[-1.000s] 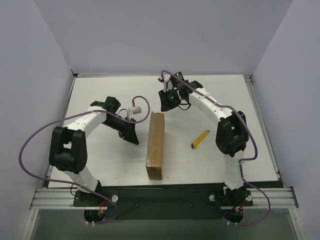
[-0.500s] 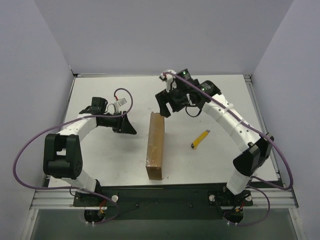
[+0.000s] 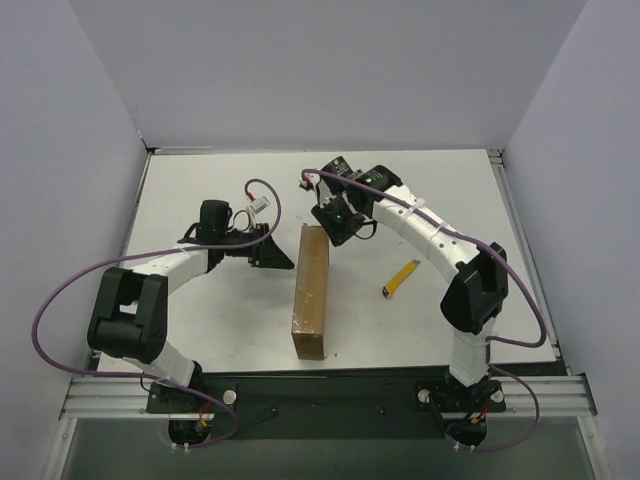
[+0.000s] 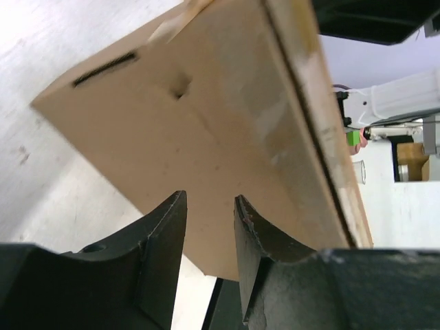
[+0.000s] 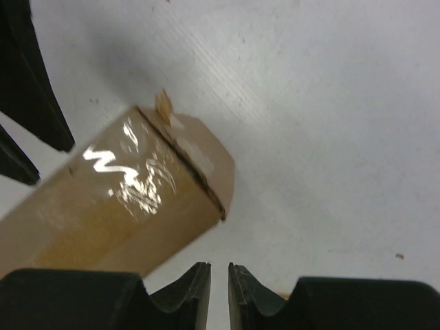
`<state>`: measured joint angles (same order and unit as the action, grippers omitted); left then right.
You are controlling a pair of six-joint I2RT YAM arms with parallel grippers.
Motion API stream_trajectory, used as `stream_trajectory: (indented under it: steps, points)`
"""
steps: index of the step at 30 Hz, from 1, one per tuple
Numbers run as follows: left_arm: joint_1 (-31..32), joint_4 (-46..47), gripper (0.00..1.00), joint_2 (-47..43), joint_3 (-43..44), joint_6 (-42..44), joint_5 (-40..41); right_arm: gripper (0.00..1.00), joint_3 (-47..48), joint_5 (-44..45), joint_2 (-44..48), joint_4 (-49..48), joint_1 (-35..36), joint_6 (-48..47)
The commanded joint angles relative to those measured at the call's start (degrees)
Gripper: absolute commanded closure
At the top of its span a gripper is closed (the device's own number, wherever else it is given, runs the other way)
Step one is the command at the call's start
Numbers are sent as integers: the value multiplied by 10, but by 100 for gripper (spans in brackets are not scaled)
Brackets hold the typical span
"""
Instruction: Unpack the express box
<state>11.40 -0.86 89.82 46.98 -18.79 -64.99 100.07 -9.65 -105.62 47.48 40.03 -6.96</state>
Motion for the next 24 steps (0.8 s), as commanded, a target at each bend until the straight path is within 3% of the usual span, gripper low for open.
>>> stream_trajectory:
  steps: [1,11,17,18,19,20,22,24]
  points:
    - [10,122,57,26,55,-77,-22,81,120,-28,-62,3,9,1]
    - [-30,173,59,85,99,-142,-2,83,306,-104,-219,-12,4,15]
    - [-59,178,59,89,104,-151,-7,81,304,-69,-216,-14,-12,6]
    - [-59,174,59,86,102,-151,-9,75,305,-51,-203,-14,-22,5]
    - [-59,172,59,84,100,-149,-11,57,310,-38,-195,-14,-29,5]
    - [-59,171,59,75,95,-149,-15,47,314,-35,-185,-15,-39,7]
    - [-59,167,58,62,78,-143,-15,31,313,-53,-145,-12,-56,0]
    - [-58,160,57,43,64,-136,-14,24,279,-54,-94,-6,-55,-18]
